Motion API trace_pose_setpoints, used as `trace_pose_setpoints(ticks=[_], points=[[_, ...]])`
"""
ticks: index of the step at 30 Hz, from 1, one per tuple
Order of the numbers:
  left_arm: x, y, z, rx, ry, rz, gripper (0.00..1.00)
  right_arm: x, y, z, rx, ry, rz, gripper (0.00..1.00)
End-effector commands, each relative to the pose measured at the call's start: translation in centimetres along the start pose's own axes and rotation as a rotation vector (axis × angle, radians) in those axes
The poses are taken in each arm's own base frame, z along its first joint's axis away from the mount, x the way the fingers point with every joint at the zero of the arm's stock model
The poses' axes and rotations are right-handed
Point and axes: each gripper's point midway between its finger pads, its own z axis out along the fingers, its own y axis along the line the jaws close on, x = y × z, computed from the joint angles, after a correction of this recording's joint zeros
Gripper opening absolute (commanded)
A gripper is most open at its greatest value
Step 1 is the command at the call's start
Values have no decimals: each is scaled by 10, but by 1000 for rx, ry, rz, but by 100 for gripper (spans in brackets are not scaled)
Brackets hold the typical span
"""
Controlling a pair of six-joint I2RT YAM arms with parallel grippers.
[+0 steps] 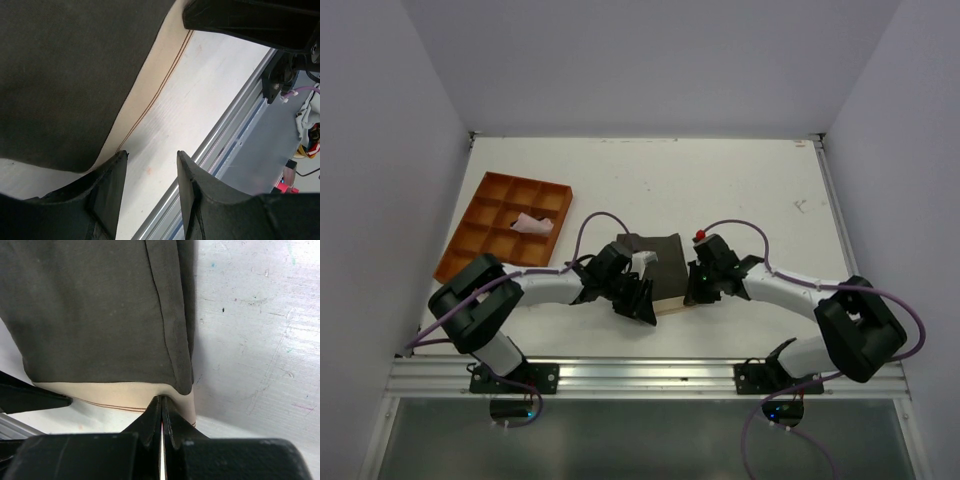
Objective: Roll the underwear
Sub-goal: Fold the underwear
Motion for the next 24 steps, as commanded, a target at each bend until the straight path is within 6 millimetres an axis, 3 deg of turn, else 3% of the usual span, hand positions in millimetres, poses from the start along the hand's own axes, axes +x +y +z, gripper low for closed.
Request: trace_pose_setpoints(ticks=[1,2,4,5,6,7,11,16,24], points=[[-23,-17,-10,9,-79,62,48,10,-17,-6,65,27,-24,0],[-21,-18,-16,-14,-55,49,48,6,-12,-10,56,19,-34,0],[-52,-45,-33,7,-128,104,48,-11,5,-27,13,-27,-54,0],[-56,-46,-38,-20,-134,103,48,-19,10,-32,4,-49,-59,0],[-77,-63,-48,-8,-180,137,48,-26,16,-37,-8,-69,-65,0],[-86,-67,-53,-13,-199,145,48,-40,26,-44,-25,-99,-75,0],[-121,-71,-67,-45,-261,152,48,-63,42,-37,-29,-99,-100,0],[-152,-36,-71,-80,-304,103,48,-95,55,-24,-39,-134,-104,0],[-200,14,-65,-176,-346,119,47,-139,47,14,-41,-97,-59,0]])
